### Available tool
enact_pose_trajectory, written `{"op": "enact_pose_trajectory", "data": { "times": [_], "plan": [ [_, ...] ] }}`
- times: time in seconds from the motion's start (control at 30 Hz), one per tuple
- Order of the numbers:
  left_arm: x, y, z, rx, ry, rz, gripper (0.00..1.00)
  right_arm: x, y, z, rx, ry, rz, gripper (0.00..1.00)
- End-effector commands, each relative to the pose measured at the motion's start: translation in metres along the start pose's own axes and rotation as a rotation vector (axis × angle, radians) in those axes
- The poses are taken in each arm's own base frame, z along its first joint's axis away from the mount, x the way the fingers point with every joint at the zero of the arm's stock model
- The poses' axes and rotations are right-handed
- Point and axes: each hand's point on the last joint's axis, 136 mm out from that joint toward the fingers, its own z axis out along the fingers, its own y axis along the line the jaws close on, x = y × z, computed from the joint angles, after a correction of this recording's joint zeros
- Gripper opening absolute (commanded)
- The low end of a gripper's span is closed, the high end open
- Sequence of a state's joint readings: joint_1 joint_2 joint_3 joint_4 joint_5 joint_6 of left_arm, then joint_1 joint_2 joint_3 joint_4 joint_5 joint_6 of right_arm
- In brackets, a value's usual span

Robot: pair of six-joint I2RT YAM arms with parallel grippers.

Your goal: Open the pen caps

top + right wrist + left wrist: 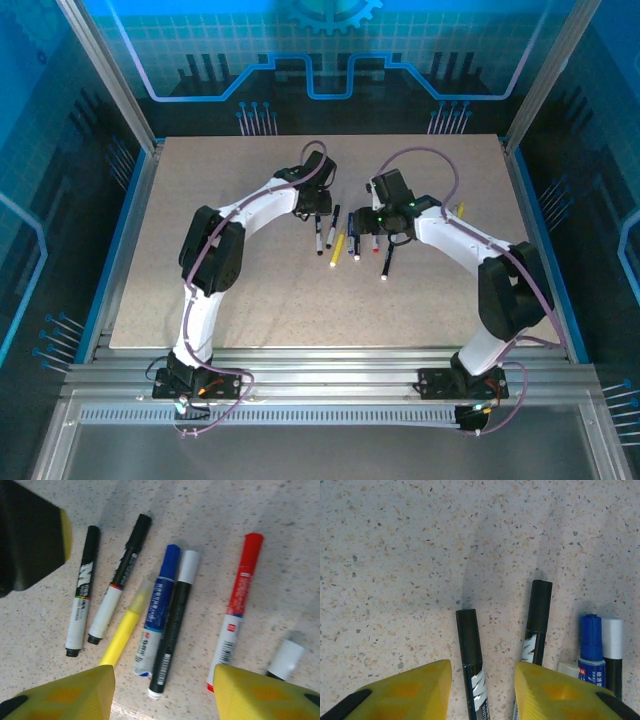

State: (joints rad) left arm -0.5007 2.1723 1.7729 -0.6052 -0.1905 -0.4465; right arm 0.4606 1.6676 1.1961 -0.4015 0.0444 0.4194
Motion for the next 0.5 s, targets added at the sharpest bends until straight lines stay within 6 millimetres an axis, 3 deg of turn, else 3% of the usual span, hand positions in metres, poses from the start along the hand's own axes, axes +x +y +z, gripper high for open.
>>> {"op": "enact_pose_trajectory", "data": {
  "times": [0.0, 0.47],
  "plan": [
    [-0.002, 0.001, 0.004, -0.026, 0.004, -0.017, 0.38, -0.008, 0.027, 0.005, -0.069, -0.032, -0.027, 0.56],
    [0.004, 0.015, 0.035, -0.138, 0.045, -0.014, 0.38, 0.008, 0.049, 0.027, -0.106, 0.039, -0.051, 0.53]
  ]
}}
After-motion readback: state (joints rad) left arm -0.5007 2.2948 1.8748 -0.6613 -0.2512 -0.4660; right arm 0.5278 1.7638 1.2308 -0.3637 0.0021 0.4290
